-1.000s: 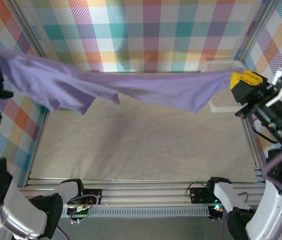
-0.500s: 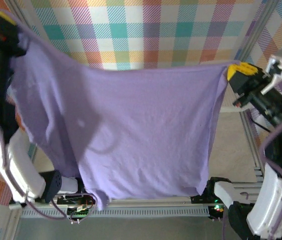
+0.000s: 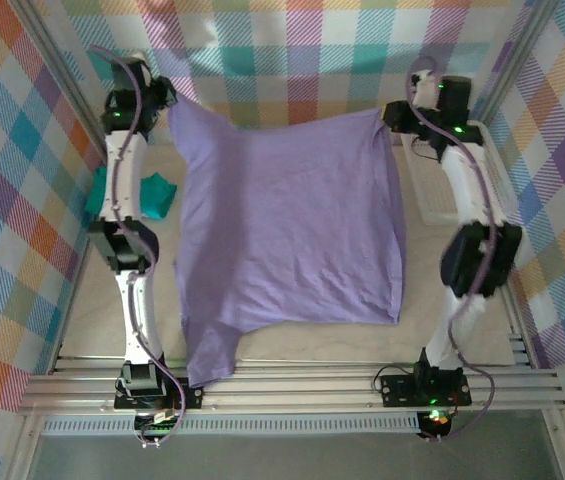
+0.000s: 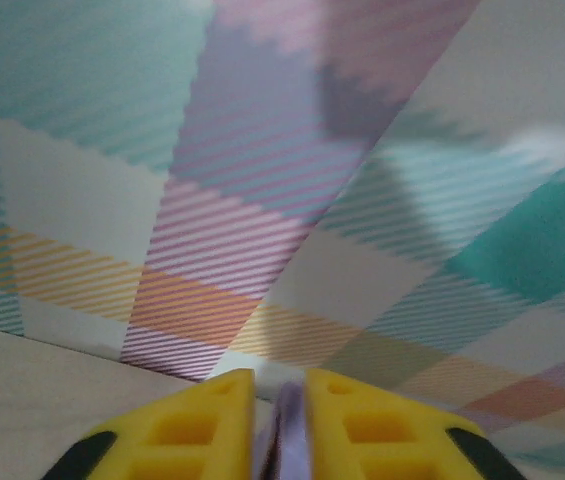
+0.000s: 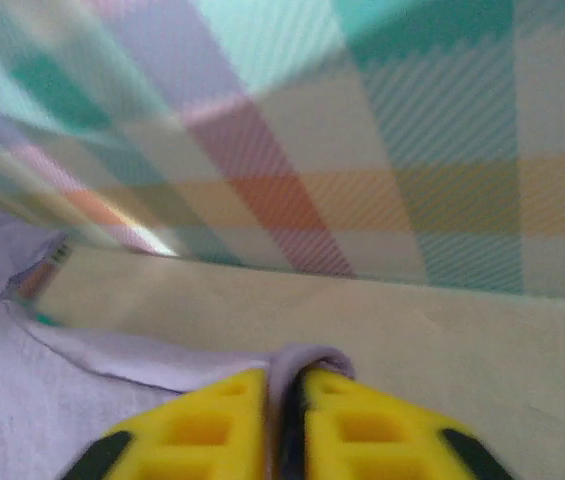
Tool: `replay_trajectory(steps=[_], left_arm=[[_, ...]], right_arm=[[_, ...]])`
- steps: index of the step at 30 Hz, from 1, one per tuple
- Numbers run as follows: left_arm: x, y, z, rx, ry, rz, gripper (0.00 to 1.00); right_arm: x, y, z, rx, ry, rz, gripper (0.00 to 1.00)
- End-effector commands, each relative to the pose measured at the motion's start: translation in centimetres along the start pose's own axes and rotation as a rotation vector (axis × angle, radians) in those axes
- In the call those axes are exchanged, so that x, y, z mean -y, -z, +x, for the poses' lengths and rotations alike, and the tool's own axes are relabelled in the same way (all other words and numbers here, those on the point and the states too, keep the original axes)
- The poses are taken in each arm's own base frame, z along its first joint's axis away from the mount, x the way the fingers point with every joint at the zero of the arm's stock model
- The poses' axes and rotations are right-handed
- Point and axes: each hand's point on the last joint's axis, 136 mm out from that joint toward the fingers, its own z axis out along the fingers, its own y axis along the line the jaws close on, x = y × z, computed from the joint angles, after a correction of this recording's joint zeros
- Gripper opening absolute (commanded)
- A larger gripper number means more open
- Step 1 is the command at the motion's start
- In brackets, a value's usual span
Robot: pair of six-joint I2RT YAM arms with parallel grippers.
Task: Fold the inside-out t-shirt
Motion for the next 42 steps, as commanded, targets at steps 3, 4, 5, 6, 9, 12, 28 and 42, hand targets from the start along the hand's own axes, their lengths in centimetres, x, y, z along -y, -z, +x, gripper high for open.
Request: replay_trajectory(steps=[3,4,5,6,9,12,28,42], left_arm=[[0.5,1.1,-0.1,-0.014,-0.002,-0.017,0.5],[0.5,1.5,0.2,-0.034,-0.001,-0.024,0.52],[0.5,2.0,0.8,-0.061,0.008,-0.037,0.54],[0.6,2.5,1.4,-0.088,0.016,-0.04,0.55],[1.2,5.2,2.8,-0.126,0.059,-0.035,0.57],[1.6,9.2,5.0,-0.132,0.162,-0.007,0.58],[4.2,24.8,26.7,-0.472,0.299,0.14,0.6],[2.3,22.6,38.0,-0.709,0.247,0.061,0.62]], right_arm=[[2.5,-3.9,1.7,-0.113,-0.003,0.124,0.31],[2.3,-3.7,1.9,-0.126,0.004,0.131,0.32],[2.0,-3.3,2.6,-0.147,0.016,0.144,0.34],[1.7,-2.5,3.1,-0.165,0.03,0.162,0.36],[1.0,0.2,6.8,-0.245,0.033,0.215,0.39],[0.0,3.9,12.1,-0.313,-0.018,0.254,0.43],[-1.1,21.9,38.2,-0.642,-0.513,0.587,0.54],[1.1,21.3,41.8,-0.765,-0.46,0.738,0.41]])
